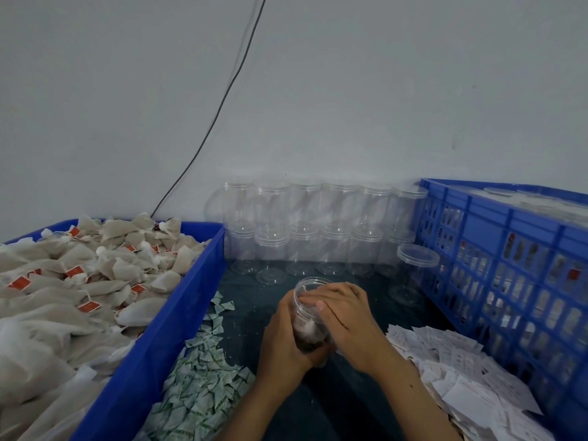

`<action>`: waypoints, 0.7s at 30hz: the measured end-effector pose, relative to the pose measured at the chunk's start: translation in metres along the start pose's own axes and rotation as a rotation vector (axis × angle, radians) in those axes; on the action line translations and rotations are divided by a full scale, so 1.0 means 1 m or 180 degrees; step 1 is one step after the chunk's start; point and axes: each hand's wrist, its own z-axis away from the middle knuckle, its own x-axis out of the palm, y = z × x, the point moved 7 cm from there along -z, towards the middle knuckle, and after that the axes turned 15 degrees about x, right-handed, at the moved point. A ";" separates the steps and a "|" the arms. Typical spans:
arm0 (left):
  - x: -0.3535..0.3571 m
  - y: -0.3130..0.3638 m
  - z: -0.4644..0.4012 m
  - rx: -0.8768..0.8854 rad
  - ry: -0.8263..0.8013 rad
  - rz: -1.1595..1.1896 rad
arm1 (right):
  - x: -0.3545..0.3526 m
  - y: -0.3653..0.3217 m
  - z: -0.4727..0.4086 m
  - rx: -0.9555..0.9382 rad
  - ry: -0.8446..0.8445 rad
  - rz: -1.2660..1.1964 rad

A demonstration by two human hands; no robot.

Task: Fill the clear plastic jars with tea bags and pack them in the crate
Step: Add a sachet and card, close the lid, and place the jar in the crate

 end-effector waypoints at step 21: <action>-0.018 -0.010 0.005 -0.0188 0.0602 -0.0030 | 0.039 0.109 0.015 0.1967 -0.0407 -0.0129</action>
